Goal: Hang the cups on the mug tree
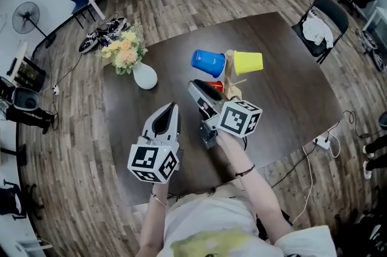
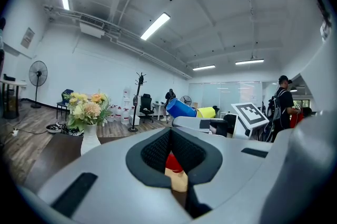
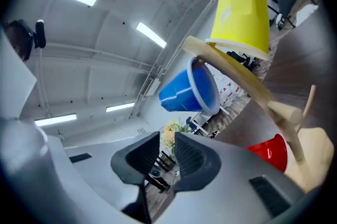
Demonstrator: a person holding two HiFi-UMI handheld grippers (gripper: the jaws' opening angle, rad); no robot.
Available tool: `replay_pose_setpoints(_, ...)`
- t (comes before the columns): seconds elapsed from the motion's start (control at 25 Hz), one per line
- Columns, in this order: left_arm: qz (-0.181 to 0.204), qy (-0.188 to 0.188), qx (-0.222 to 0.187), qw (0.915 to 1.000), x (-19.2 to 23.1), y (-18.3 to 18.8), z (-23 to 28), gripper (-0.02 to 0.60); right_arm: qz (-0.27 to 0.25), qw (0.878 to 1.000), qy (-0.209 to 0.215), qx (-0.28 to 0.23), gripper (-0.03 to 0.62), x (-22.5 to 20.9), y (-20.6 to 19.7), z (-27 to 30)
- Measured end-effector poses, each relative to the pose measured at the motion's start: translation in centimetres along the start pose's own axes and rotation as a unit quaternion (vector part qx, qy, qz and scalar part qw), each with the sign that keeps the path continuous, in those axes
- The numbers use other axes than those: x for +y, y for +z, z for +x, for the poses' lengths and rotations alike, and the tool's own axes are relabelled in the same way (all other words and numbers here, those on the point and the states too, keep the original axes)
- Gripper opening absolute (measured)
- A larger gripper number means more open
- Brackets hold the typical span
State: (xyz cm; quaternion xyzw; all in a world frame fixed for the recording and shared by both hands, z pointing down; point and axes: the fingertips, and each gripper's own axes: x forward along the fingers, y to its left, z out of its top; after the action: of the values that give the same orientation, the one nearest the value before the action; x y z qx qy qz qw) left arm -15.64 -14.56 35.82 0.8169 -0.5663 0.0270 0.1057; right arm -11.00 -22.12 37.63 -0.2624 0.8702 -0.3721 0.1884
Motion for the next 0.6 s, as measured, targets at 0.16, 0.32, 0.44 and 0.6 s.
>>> replay_pose_setpoints(0.16, -0.003, -0.002, 0.003, 1.0, 0.3, -0.6, -0.7, 0.015, -0.06, 0.998, -0.019, 0.024, 0.053, 0.2, -1.1, -0.7)
replay_pose_setpoints(0.32, 0.001, 0.0, 0.005, 1.0, 0.8, -1.2, -1.5, 0.015, -0.127, 0.99, -0.038, 0.046, 0.036, 0.2, -2.1, -1.8)
replay_pose_setpoints(0.44, 0.003, 0.005, 0.009, 0.9999, 1.5, -1.9, -2.5, 0.015, -0.17, 0.982, -0.052, 0.057, 0.03, 0.2, -2.8, -2.7)
replay_pose_setpoints(0.6, 0.003, 0.013, 0.01, 0.9999, 2.4, -2.8, -4.3, 0.015, -0.207, 0.975, -0.061, 0.063, 0.023, 0.7, -3.8, -4.2)
